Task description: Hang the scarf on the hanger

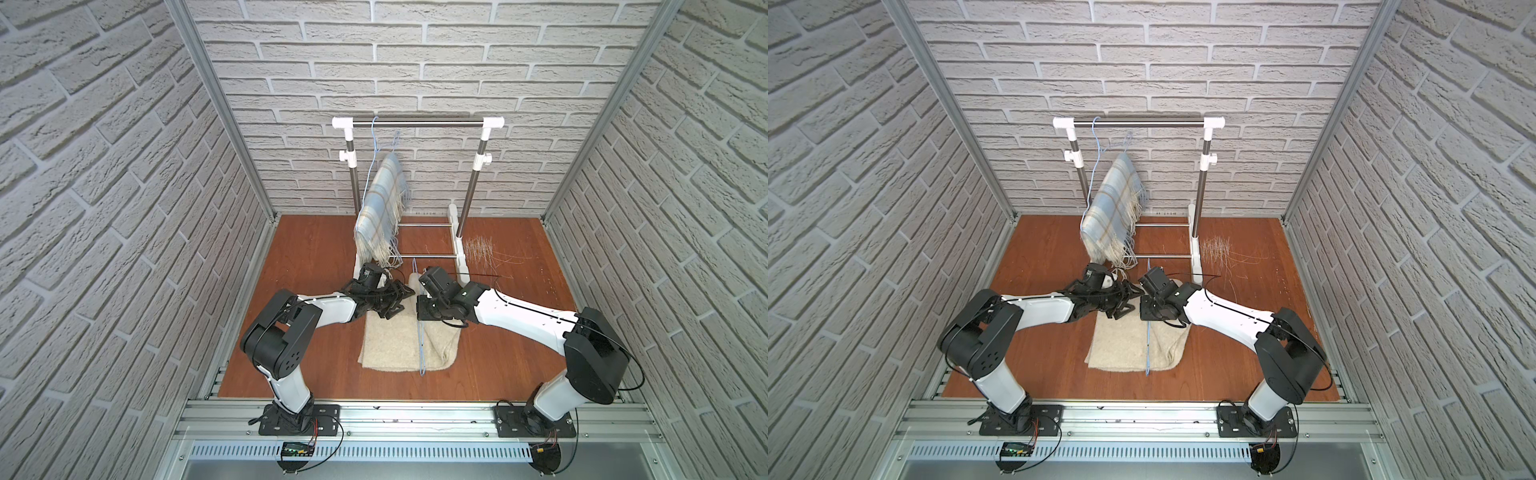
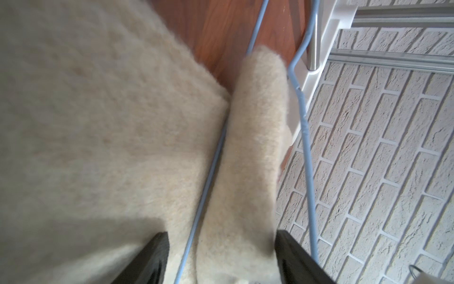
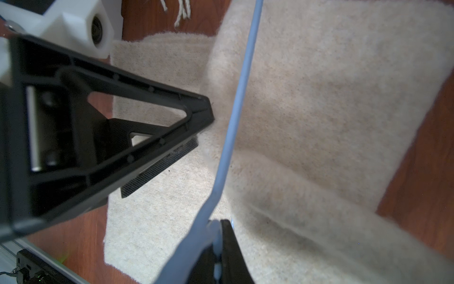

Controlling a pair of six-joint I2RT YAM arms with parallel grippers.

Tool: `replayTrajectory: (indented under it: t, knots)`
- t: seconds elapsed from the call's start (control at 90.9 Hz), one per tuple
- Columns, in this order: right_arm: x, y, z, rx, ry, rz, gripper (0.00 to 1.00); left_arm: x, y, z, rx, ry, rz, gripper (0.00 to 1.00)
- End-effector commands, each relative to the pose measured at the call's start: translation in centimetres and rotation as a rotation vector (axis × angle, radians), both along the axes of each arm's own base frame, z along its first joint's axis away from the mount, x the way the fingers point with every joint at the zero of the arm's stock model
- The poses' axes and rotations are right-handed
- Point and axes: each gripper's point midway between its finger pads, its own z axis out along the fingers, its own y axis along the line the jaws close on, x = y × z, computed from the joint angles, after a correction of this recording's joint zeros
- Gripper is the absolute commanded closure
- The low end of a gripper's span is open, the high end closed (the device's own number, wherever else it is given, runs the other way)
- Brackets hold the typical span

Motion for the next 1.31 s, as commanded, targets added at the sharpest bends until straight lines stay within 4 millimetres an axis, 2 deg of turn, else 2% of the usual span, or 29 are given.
replayTrajectory:
  t: [0.0, 0.264, 0.396, 0.605, 0.649, 0.715, 0.77, 0.869, 1.023, 1.221, 1.298]
  knots:
    - [-0.6, -2.1, -1.2, -0.077, 0.023, -0.019, 0.97, 1.4, -0.9, 1.7, -0.016, -0.072, -0.003, 0.27]
    - [-0.4, -1.9, -1.4, -0.092, 0.032, -0.010, 0.97, 1.2, -1.9, 1.2, -0.033, -0.058, -0.026, 0.34]
    - [-0.1, -1.9, -1.2, -0.096, 0.025, -0.014, 0.97, 0.9, -2.7, 0.7, -0.055, -0.040, -0.053, 0.43]
    - [0.0, -1.8, -1.0, -0.094, 0.022, -0.017, 0.97, 0.7, -4.0, 0.5, -0.086, -0.031, -0.111, 0.72]
    - [0.0, -1.9, -1.0, -0.097, 0.023, -0.018, 0.97, 0.7, -4.3, 0.5, -0.096, -0.030, -0.123, 0.81]
    - [-0.1, -2.1, -1.0, -0.102, 0.025, -0.019, 0.97, 0.8, -4.6, 0.5, -0.107, -0.039, -0.141, 1.00]
    - [-0.2, -2.2, -1.0, -0.104, 0.026, -0.020, 0.97, 0.7, -4.5, 0.6, -0.110, -0.049, -0.154, 1.00]
    - [-0.3, -2.6, -0.7, -0.109, 0.025, -0.024, 0.97, 0.5, -3.2, 1.6, -0.092, -0.089, -0.163, 1.00]
    - [-0.7, -3.1, 0.0, -0.115, 0.021, -0.024, 0.97, -0.1, 0.1, 3.3, -0.039, -0.148, -0.184, 1.00]
    - [-2.2, -4.8, -0.7, -0.119, 0.043, -0.056, 0.97, -2.0, 5.3, 1.2, 0.027, -0.106, -0.160, 1.00]
    - [-2.6, -5.8, -1.1, -0.114, 0.040, -0.088, 0.97, -2.4, 6.7, 0.5, 0.035, -0.101, -0.140, 1.00]
